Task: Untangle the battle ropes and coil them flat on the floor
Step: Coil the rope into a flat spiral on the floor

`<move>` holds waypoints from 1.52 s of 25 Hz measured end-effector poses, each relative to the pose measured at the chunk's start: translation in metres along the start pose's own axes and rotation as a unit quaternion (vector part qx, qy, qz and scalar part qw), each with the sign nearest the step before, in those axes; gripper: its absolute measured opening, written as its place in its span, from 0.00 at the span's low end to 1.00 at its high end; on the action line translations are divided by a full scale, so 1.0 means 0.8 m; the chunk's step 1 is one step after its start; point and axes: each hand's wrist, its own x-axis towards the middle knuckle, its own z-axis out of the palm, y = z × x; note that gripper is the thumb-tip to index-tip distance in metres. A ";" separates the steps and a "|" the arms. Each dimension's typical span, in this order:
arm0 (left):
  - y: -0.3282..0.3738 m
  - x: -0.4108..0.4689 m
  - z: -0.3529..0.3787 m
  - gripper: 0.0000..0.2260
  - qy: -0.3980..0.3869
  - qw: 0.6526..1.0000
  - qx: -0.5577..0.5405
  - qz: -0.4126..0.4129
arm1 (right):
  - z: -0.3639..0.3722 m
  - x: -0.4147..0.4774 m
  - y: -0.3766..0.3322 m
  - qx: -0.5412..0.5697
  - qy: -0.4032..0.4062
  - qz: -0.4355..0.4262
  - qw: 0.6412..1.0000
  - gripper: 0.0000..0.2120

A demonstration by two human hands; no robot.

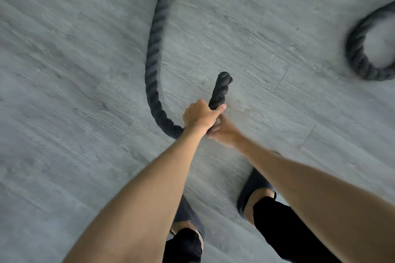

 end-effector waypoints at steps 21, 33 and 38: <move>0.070 0.115 0.044 0.25 0.040 0.907 0.349 0.231 | -0.085 0.025 0.126 0.284 0.118 0.185 0.933 0.24; 0.097 0.101 0.115 0.21 0.076 0.986 0.119 0.084 | -0.109 0.052 0.154 0.200 0.340 0.209 0.895 0.26; 0.132 0.110 0.134 0.21 0.071 0.997 -0.005 0.030 | -0.098 0.062 0.151 0.233 0.307 0.233 0.893 0.30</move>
